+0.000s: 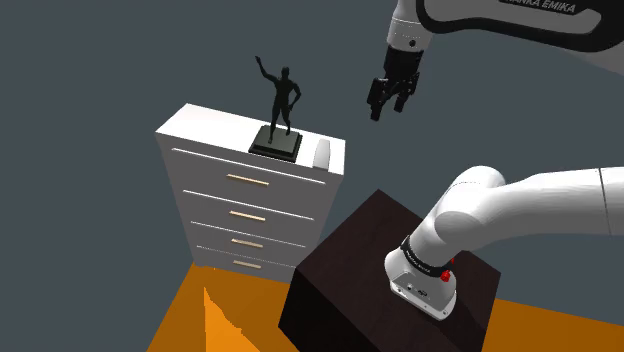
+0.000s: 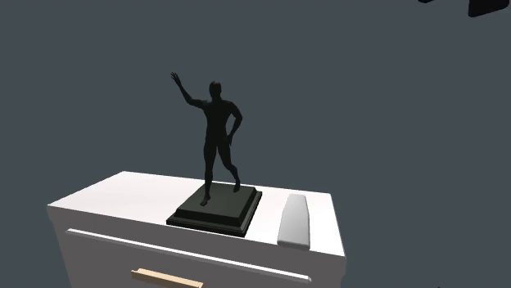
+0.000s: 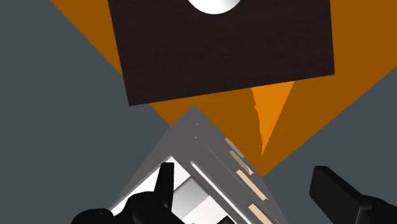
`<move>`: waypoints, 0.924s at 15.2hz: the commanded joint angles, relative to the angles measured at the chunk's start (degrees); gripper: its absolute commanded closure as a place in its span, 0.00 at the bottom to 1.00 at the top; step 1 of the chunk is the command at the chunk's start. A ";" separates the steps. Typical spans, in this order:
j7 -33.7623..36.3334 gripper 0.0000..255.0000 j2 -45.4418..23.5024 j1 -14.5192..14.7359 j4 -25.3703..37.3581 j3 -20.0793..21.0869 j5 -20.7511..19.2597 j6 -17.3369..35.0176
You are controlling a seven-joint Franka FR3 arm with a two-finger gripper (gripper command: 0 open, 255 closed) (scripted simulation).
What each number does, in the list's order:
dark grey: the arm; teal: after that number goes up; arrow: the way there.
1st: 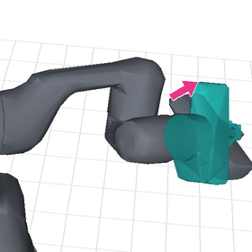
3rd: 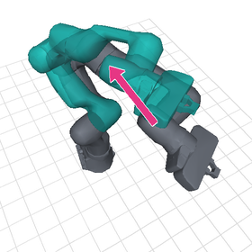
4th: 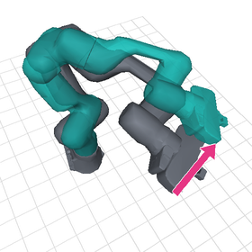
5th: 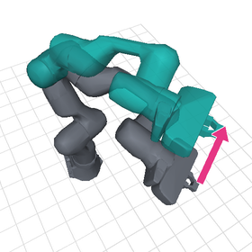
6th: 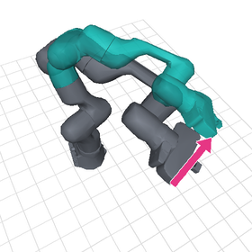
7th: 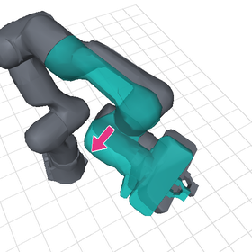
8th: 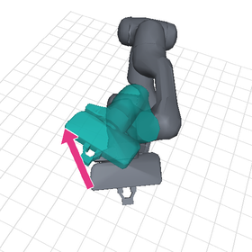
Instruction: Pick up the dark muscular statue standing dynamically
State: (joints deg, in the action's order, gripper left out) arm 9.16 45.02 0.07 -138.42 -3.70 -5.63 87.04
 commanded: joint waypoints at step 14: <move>-0.59 0.00 -26.73 0.74 16.53 -2.38 1.70 15.03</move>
State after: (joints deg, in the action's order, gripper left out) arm 8.83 20.40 0.82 -123.81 -5.82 -4.12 101.43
